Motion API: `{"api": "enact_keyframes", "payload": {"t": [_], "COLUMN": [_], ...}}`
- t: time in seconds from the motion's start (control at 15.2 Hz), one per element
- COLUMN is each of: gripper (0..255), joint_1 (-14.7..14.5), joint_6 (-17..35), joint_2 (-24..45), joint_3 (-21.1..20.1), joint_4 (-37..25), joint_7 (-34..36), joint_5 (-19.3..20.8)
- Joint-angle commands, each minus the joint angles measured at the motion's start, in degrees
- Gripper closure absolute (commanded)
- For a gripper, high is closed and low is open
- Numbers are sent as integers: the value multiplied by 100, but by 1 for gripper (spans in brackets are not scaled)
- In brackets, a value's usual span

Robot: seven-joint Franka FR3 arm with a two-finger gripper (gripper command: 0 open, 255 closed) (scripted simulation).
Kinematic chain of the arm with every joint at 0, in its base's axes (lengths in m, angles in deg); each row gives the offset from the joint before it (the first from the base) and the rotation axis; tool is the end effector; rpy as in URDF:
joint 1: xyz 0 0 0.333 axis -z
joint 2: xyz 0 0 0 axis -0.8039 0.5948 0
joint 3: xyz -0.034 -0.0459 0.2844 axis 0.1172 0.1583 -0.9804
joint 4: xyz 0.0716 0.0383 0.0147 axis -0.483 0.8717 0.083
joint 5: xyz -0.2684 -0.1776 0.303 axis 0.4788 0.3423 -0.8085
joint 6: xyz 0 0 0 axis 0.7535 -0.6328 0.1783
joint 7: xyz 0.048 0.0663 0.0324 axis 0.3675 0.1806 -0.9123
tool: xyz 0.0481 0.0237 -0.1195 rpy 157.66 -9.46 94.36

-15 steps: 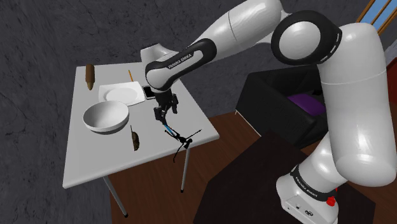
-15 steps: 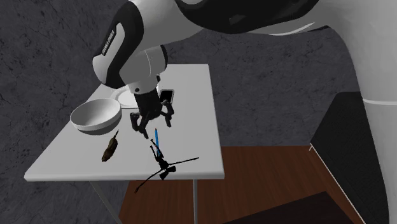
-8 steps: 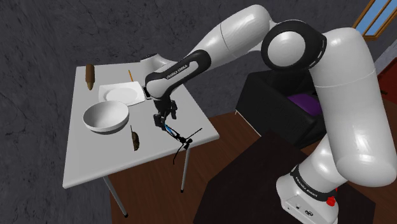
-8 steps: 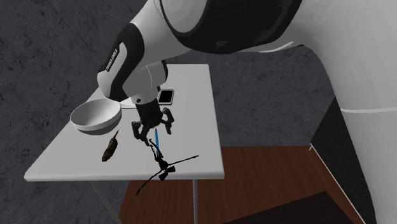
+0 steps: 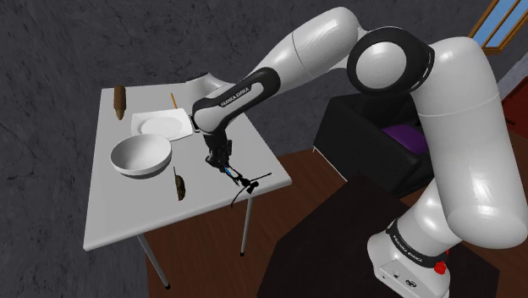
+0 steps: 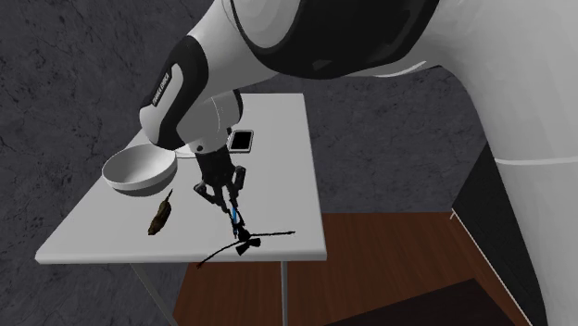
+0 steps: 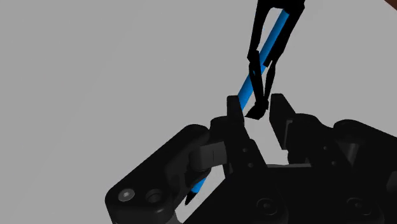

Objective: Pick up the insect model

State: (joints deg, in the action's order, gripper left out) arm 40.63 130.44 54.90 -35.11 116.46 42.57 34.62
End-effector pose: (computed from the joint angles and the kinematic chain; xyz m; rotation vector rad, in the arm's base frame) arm 0.6279 0.2506 0.0960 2.9848 0.6471 -0.4199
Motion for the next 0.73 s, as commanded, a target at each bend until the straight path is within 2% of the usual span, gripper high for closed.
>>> {"api": "enact_keyframes", "payload": {"t": [0.0,0.66], "gripper": [255,255], "joint_1": [28,44], "joint_6": [9,-350], "joint_2": [33,-316], "joint_3": [44,-5], "joint_4": [26,14], "joint_7": [0,-21], "joint_5": [24,-36]}}
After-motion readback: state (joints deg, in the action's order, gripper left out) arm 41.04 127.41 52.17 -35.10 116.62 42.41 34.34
